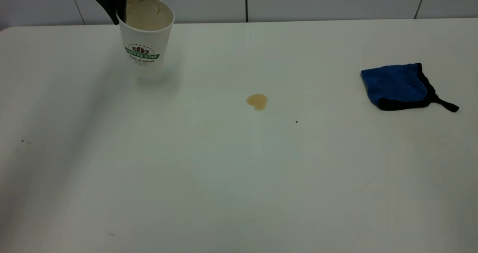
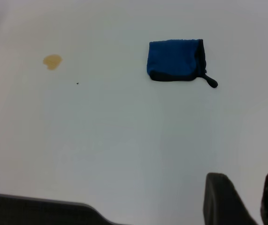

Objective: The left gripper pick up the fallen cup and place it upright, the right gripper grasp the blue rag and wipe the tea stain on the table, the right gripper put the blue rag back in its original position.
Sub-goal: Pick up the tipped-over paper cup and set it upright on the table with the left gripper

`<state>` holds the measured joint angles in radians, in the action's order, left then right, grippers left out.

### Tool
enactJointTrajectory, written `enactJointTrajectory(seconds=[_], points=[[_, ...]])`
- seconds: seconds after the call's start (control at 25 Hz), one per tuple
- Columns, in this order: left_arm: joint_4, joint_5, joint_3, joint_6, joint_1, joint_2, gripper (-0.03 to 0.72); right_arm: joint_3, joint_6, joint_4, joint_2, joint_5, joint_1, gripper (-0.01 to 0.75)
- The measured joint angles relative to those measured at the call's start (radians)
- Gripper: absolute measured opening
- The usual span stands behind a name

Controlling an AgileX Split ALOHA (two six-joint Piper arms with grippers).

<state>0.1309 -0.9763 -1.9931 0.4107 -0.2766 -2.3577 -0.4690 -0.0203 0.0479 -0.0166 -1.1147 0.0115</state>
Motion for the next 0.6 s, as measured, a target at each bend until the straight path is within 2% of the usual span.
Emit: enactJointTrajectory(seconds=[0.24,0.6], points=[[-0.144,0.059,0.000,-0.118,0.033,-0.049,0.018,0.000,0.000,0.000,0.000,0.000,0.000,0.242],[-0.291,0.146,0.000,-0.208,0.035,-0.123,0.030,0.000,0.000,0.000,0.000,0.000,0.000,0.242]])
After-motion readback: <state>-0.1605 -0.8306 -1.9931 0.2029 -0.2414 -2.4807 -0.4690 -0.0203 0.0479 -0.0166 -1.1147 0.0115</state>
